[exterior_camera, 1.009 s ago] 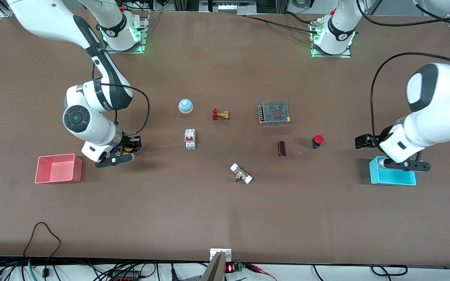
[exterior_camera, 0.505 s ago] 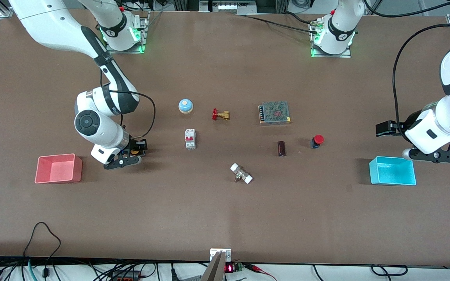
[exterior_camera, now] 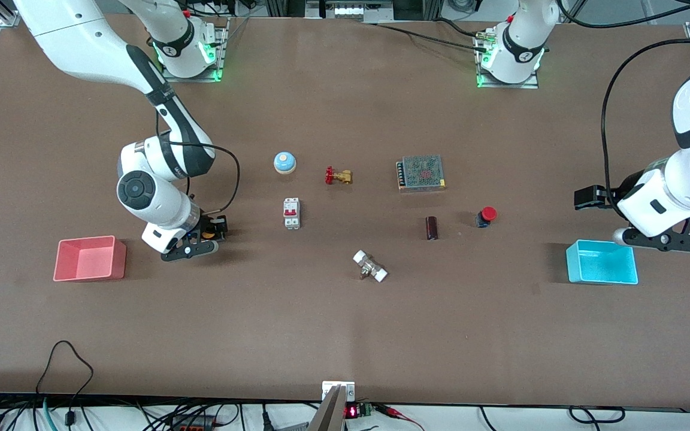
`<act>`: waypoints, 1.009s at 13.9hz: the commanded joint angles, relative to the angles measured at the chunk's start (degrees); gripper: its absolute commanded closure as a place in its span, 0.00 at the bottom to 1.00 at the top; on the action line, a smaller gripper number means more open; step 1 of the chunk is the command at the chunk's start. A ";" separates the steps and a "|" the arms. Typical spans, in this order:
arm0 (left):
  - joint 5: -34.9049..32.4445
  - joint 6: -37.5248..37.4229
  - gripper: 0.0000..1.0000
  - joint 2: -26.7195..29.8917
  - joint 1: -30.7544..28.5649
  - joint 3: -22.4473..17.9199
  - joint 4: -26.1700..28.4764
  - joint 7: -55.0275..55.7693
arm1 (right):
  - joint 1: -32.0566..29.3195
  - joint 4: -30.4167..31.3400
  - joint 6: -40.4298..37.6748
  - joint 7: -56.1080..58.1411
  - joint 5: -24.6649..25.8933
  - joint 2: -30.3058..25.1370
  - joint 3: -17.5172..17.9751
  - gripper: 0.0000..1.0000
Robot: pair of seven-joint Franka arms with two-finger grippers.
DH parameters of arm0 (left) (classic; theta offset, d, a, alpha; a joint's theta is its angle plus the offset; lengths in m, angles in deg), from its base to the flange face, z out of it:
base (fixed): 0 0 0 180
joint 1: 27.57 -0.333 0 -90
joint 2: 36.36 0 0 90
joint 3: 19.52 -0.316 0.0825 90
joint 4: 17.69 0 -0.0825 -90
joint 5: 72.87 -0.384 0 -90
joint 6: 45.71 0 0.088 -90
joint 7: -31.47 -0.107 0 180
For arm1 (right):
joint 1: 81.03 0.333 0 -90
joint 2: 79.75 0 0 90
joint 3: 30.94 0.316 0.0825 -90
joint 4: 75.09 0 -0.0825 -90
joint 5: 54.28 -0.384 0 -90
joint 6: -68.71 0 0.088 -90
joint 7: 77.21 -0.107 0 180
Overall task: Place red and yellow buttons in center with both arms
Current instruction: 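Lower the yellow button with the right gripper while the left gripper withdraws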
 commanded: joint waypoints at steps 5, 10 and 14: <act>1.65 9.27 0.00 10.53 7.49 -10.68 7.94 -4.33 | -0.52 -3.86 -8.96 0.00 -1.12 -7.86 -0.06 0.00; 1.74 16.62 0.00 17.68 14.32 -17.51 18.62 -4.24 | -3.16 -10.55 -27.01 3.07 -5.43 -19.46 -1.11 0.00; 1.92 14.15 0.00 16.98 14.40 -16.98 17.48 -4.24 | -3.16 -13.88 -35.42 2.90 -5.43 -26.42 -7.17 0.00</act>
